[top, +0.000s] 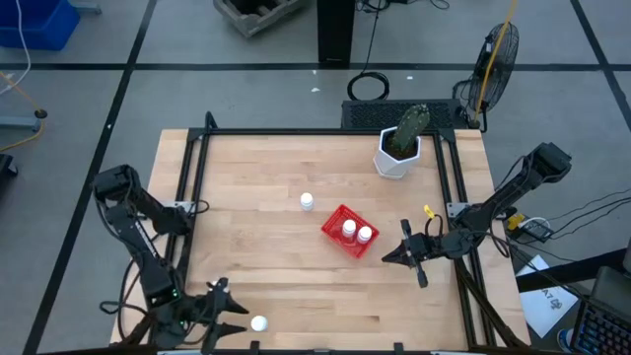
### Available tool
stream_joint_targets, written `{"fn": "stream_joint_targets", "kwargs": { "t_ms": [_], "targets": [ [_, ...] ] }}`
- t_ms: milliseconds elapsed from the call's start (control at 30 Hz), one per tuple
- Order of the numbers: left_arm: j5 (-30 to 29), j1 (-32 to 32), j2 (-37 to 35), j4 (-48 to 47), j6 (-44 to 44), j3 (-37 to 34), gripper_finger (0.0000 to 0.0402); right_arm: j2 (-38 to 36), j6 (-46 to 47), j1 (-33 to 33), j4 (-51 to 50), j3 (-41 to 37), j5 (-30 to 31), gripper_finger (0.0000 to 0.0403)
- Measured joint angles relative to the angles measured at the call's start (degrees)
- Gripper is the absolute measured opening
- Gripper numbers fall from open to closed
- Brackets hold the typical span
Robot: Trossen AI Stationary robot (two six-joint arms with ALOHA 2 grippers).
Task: Pick and place pill bottles into a basket
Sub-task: Put the white pill bottle into the red bin
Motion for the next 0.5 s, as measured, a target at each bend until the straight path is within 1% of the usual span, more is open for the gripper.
{"fn": "stream_joint_targets", "kwargs": {
  "t_ms": [200,433,500],
  "targets": [
    [1.83,-0.55,0.04,-7.00,-0.46,-0.01,0.0216,0.00,-0.26,0.00,0.02,0.00,0.02,0.0000],
    [2.59,-0.52,1.18,-8.09,2.64,-0.01,0.0216,0.00,-0.28,0.00,-0.04,0.00,0.02,0.0000],
    [2.78,-0.52,2.03,-8.09,2.22,-0.01,0.0216,0.07,-0.16,0.00,-0.05,0.00,0.01,0.0000]
  ]
}}
